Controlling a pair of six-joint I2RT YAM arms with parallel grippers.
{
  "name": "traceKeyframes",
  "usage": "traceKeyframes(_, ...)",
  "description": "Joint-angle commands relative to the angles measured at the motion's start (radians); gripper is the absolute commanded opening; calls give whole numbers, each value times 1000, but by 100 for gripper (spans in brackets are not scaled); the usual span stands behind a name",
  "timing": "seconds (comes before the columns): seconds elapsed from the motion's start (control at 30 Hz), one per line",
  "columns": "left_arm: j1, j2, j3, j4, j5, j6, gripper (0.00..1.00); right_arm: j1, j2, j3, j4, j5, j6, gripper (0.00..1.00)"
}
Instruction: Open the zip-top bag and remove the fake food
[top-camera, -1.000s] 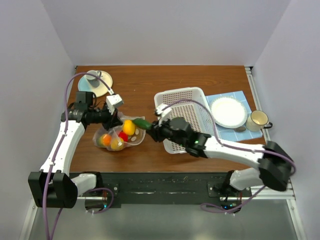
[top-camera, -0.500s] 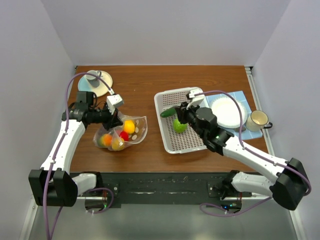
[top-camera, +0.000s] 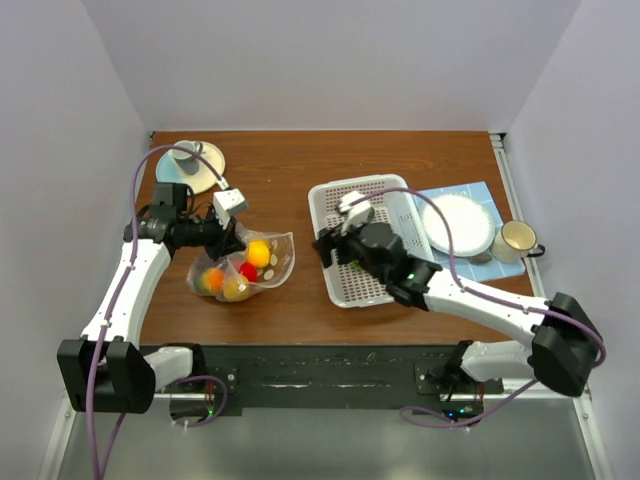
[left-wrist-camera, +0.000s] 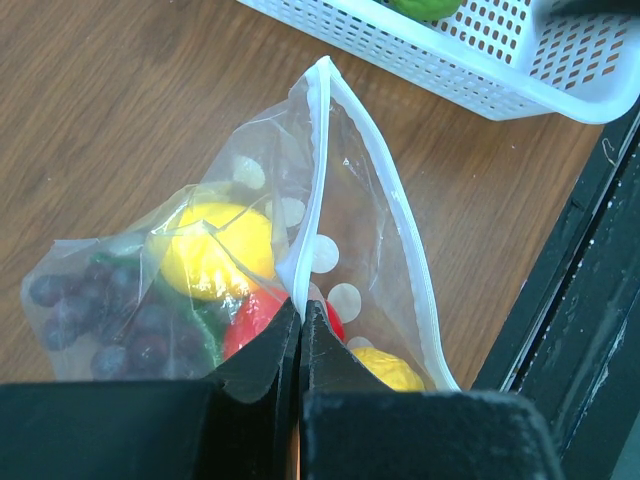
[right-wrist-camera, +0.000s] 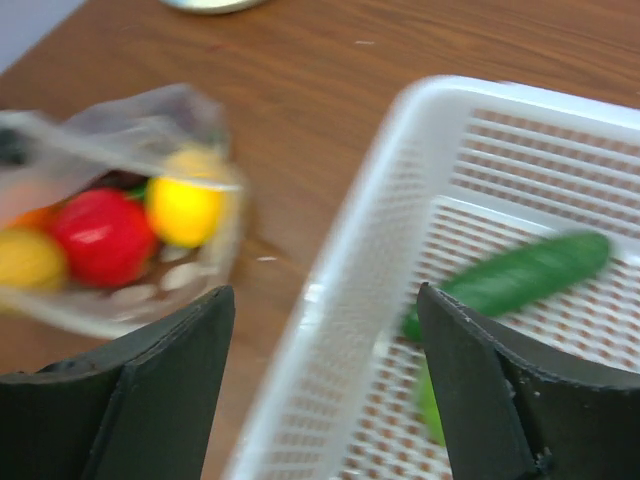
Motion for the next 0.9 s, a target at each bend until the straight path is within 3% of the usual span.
traceKeyframes(0.0, 1, -6, -5, 34, 18, 2, 0, 190, 107, 136, 17, 52, -91, 84)
traceKeyframes(0.27, 1, -22, -3, 21, 14, 2, 0, 222, 420, 323, 71, -68, -56, 85)
traceKeyframes(0.5, 1, -32, 1, 11, 14, 3, 0, 224, 587, 464, 80, -163, -16, 85)
traceKeyframes(0.7, 1, -38, 1, 8, 6, 11, 0, 225, 623, 492, 107, -273, 5, 85)
traceKeyframes(0.87, 1, -37, 4, 9, 7, 8, 0, 227, 631, 492, 141, -509, 22, 88)
